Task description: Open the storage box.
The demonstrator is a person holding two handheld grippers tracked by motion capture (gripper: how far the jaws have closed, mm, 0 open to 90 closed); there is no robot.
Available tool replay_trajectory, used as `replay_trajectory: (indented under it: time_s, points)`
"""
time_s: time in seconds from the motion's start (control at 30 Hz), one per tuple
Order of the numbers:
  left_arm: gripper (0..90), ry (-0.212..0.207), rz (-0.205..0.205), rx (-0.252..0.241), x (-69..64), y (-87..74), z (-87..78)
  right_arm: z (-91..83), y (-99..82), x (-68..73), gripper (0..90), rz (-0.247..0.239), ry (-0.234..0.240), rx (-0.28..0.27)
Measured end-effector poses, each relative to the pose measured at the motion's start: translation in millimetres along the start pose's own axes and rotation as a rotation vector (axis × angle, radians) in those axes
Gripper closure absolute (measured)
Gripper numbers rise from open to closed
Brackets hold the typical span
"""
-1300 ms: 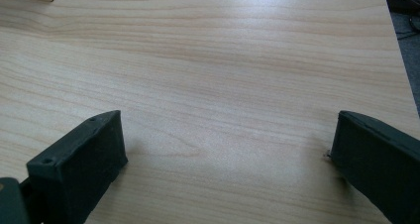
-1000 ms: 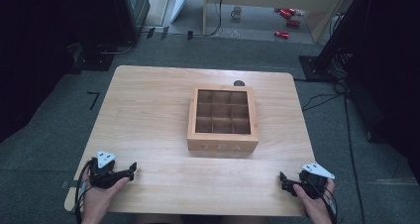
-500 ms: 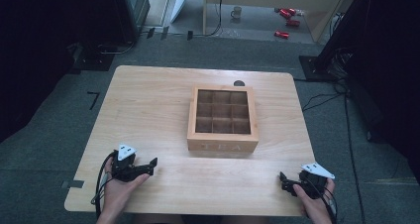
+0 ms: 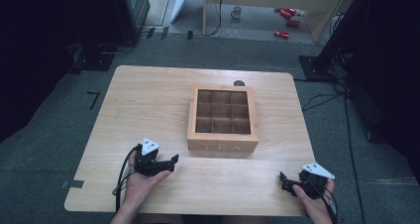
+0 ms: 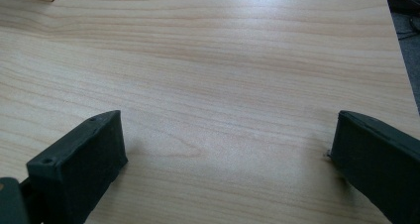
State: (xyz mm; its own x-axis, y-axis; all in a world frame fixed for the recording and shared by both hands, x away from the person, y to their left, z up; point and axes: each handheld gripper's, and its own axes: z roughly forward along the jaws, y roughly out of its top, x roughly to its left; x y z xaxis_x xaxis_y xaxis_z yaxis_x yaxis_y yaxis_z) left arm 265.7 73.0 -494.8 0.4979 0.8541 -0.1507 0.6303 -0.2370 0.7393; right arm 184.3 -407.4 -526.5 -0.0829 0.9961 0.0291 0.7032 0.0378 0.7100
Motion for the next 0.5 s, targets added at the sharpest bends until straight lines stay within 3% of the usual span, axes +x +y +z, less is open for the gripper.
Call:
replay_trajectory:
  time_s: [0.13, 0.2, 0.23, 0.3, 0.37, 0.5]
  points:
    - [17.3, -0.03, 0.011, -0.001, -8.8, 4.5, 7.4, 0.8, 1.0, 0.4, 0.2, 0.0, -0.002, 0.002]
    - [22.7, -0.036, 0.014, -0.007, -11.0, 5.5, 9.0, 1.0, 1.7, 0.3, 0.3, -0.002, -0.002, 0.005]
    - [23.1, -0.049, 0.019, -0.007, -14.9, 8.0, 11.7, 0.2, 4.5, 1.6, 3.7, 0.01, -0.008, 0.026]
    - [25.2, -0.062, 0.022, -0.011, -17.9, 11.1, 13.8, -1.9, 7.5, 4.0, 6.8, 0.027, -0.013, 0.016]
    - [27.1, -0.071, 0.02, -0.016, -20.3, 14.5, 15.5, -5.9, 12.0, 6.0, 6.8, 0.047, 0.032, -0.015]
    - [33.2, -0.097, 0.026, -0.027, -24.5, 20.8, 18.5, -12.3, 23.4, 12.5, 7.0, 0.072, 0.075, -0.049]
